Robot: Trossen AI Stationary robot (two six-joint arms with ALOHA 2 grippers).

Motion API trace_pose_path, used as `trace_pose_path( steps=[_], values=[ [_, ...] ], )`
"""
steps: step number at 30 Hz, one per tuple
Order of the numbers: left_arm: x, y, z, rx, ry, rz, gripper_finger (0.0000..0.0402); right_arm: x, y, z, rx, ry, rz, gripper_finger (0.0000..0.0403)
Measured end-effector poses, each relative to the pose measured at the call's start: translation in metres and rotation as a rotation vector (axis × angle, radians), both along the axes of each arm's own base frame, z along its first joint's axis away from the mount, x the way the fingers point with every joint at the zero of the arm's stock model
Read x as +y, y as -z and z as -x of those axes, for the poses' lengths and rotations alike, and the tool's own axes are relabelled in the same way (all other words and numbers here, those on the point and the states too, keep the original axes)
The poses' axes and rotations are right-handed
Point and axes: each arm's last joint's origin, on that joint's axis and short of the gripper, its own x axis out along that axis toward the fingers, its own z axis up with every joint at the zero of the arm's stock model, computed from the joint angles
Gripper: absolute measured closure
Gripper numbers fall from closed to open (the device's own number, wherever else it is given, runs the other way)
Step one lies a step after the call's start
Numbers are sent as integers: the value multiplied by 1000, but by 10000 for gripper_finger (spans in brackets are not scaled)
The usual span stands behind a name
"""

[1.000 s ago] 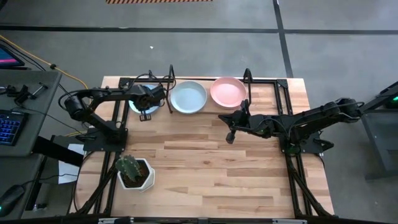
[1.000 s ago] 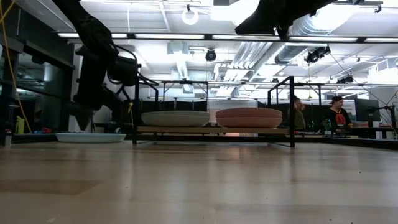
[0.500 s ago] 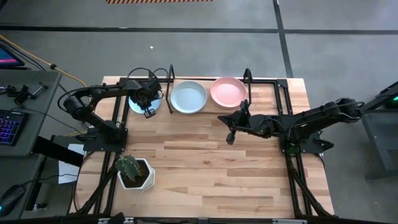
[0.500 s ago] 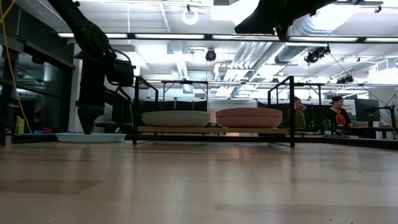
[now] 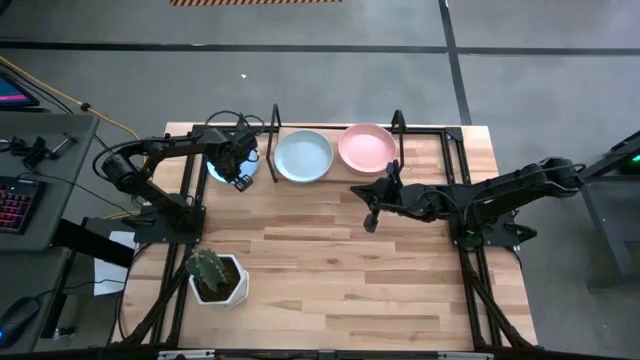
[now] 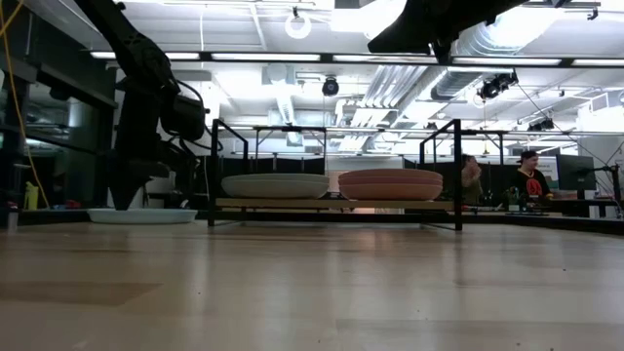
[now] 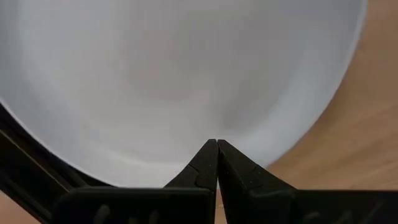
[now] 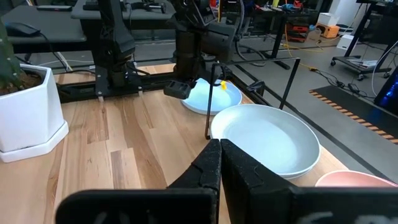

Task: Place and stack plates onto a shelf
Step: Stack the light blue plate on top of the white plate on the shelf

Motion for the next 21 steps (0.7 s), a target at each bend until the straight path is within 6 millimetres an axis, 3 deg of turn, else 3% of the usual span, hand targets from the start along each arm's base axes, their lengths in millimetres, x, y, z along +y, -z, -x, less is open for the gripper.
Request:
trace_pose_path(
  steps=[8,21],
  values=[
    [-8,0,-7,-28,-16,23,401,0,0,0,-1,0,-2,402],
    [-46,-2,-14,104,16,143,401,0,0,0,3,-2,7,402]
  ],
)
